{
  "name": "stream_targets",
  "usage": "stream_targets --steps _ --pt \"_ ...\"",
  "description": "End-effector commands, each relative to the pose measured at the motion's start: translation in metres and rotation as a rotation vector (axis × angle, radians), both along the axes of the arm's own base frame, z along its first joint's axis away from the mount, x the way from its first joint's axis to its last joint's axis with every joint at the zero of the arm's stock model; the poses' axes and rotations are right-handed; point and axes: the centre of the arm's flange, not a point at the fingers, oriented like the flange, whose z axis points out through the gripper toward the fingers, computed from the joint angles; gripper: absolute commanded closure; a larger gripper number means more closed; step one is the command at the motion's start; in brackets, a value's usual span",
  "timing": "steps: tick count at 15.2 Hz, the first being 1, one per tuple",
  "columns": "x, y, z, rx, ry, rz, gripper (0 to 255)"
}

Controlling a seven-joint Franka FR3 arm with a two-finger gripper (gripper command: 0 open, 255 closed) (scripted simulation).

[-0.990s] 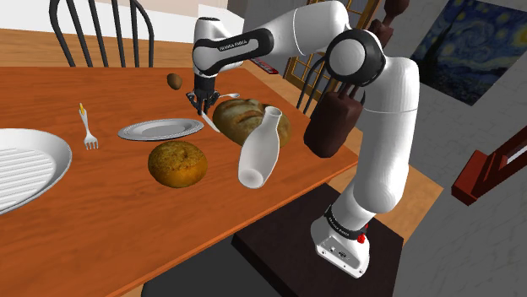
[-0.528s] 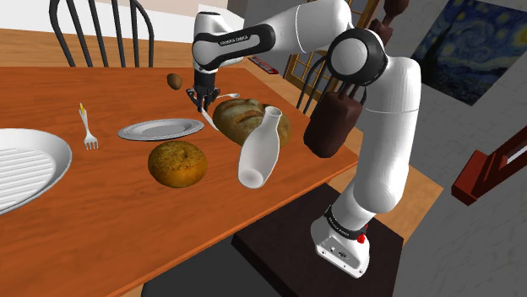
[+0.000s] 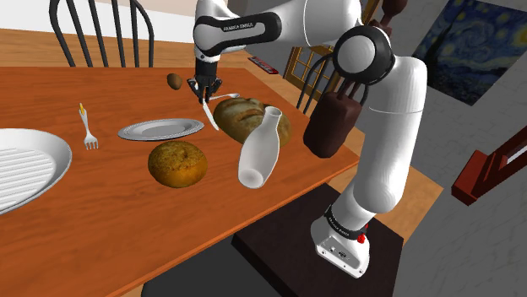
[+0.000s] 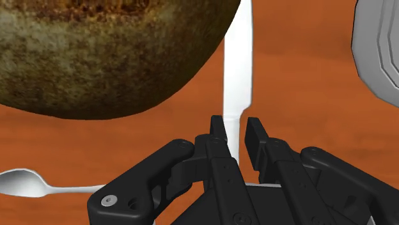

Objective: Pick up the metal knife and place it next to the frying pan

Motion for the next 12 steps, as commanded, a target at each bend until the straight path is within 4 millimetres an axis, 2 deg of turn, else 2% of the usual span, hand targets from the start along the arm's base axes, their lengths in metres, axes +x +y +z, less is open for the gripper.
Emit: stream_targets --steps 1,12 --pt "0.001 0.0 0.012 0.0 -0.003 0.0 255" --pt "0.001 0.0 0.07 0.0 -0.003 0.0 255"
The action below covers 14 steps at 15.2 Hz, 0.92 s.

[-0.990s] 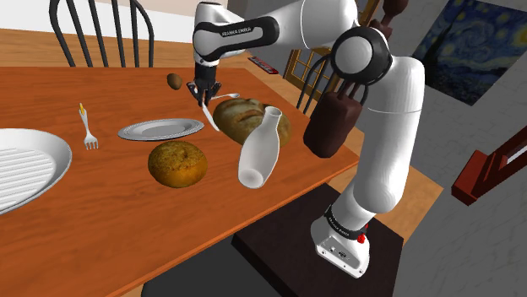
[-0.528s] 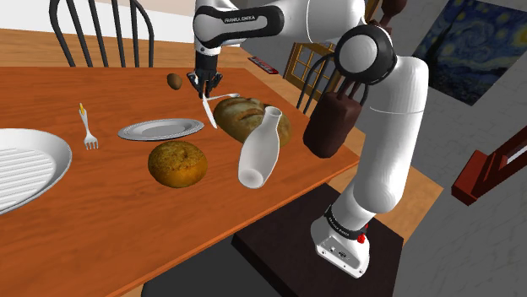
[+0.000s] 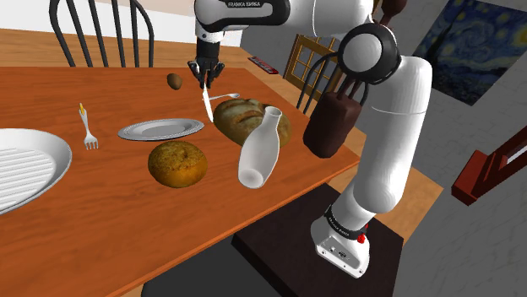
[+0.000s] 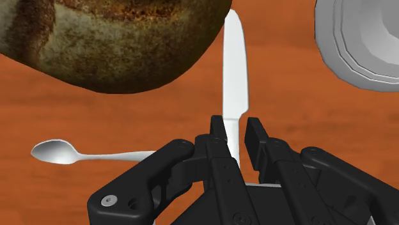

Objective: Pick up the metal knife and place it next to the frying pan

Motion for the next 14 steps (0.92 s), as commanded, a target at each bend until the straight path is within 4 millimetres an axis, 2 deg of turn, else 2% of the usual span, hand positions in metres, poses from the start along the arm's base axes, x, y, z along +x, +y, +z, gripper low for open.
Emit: stream_targets --steps 1,14 --pt "-0.009 0.01 0.006 0.0 0.0 0.0 255" --pt "-0.132 0.129 0.007 0.0 0.0 0.0 255"
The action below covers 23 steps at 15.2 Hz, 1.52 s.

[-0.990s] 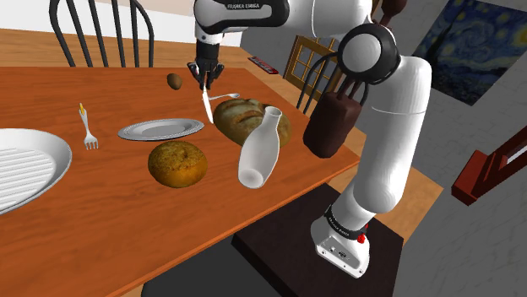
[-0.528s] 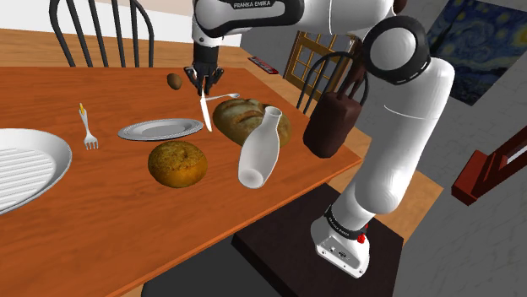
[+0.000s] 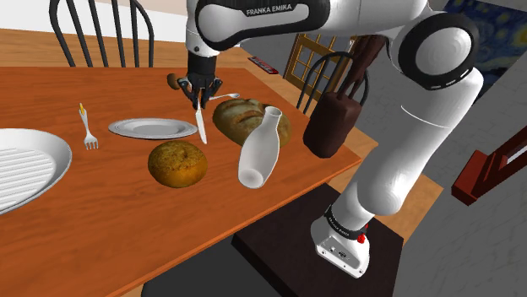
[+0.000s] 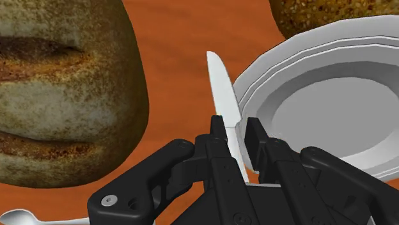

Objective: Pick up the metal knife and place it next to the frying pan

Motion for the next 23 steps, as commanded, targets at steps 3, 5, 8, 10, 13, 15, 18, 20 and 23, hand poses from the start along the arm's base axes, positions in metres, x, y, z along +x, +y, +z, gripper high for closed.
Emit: stream_targets --steps 3,5,8,10,13,15,18,20,23 --pt "-0.04 0.037 0.0 -0.002 0.01 0.0 255" --pt "-0.038 0.037 0.0 -0.002 0.009 0.001 255" --pt "-0.054 0.004 -0.011 0.042 -0.078 0.322 0" --pt "-0.058 -0.032 -0.025 0.085 -0.166 0.643 0" --pt "-0.043 -0.079 -0.046 0.146 -0.289 1.093 0" --pt "-0.041 -0.076 -0.056 0.146 -0.289 1.093 0" --pt "-0.038 -0.072 -0.071 0.146 -0.289 1.093 0" --pt "-0.036 -0.069 -0.081 0.146 -0.289 1.093 0" --pt "-0.035 -0.068 -0.084 0.146 -0.289 1.093 0"
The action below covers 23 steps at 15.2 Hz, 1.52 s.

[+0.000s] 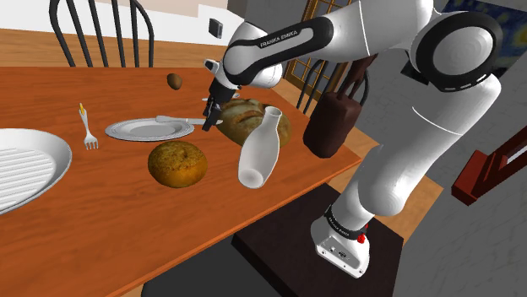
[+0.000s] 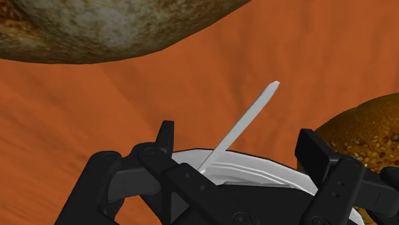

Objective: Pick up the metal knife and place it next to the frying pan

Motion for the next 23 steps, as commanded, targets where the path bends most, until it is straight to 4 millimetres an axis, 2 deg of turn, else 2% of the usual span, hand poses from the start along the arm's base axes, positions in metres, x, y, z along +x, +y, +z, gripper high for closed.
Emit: stream_targets --steps 1,5,6,15,23 --pt "0.0 0.0 -0.001 0.0 0.0 0.0 0" --pt "0.0 0.0 -0.001 0.0 0.0 0.0 0" --pt "0.0 0.0 -0.001 0.0 0.0 0.0 255" --pt "0.0 0.0 -0.001 0.0 0.0 0.0 255" --pt "0.0 0.0 0.041 0.0 0.0 0.0 255"
